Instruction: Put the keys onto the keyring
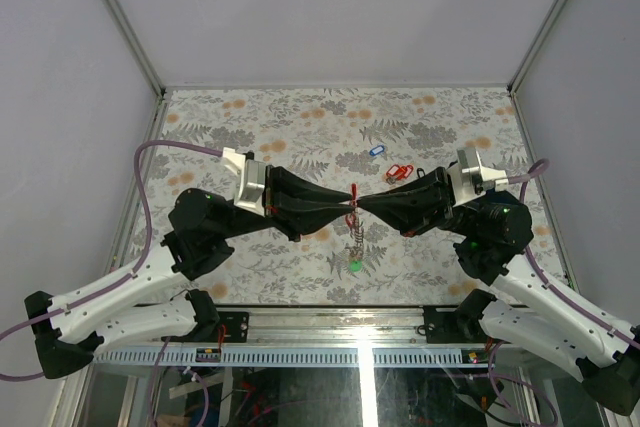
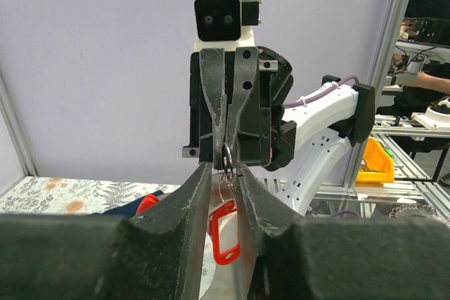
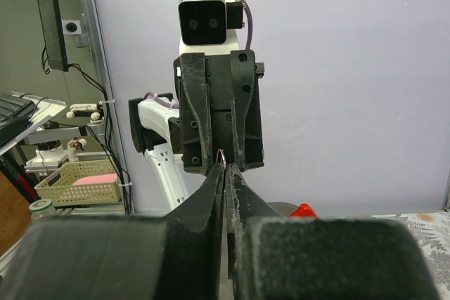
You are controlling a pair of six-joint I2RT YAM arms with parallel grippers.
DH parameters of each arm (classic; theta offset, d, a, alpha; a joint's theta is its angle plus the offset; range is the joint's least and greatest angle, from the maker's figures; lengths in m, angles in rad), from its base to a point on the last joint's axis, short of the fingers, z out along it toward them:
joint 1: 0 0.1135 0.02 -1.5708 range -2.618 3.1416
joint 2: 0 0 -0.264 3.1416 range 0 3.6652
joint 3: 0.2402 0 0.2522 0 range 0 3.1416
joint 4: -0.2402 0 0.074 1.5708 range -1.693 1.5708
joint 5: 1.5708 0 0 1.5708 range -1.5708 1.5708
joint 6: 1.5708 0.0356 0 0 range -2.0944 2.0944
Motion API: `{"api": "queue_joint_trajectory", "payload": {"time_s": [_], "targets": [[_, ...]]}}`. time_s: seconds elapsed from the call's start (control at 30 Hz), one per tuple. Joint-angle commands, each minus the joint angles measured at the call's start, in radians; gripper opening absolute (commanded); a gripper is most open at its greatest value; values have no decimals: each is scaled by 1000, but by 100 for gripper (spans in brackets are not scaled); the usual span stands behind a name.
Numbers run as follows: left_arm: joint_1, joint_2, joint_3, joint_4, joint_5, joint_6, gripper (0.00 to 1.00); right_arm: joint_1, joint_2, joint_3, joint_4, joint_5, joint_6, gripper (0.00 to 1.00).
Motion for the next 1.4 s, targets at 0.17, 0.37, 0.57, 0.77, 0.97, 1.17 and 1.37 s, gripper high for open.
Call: {"api": "queue_joint_trajectory", "payload": {"time_s": [0.17,0.37,0.57,0.77,0.97,1.17,1.37], "targets": [[-5,11,44,7,1,11,14,-8,-6,21,57,2,-10,0],[-6,24,50,-6,8,11,14,-8,-8,17,58,3,-10,0],[-10,30,58,-23,20,13,0,-7,-10,16,55,6,-12,0],[-9,26,110,-154,25,68,0,-7,-18,13,19,10,-36,0],[-8,-10,155,-291,2,136,0,-7,-61,41,-144,5,-156,26],[-9,-34,225,-483,-6,216,0,-8,-92,184,-550,-50,-400,37],[-9,31,382,-775,4,280,0,-8,-36,350,-925,-107,-560,39]]}}
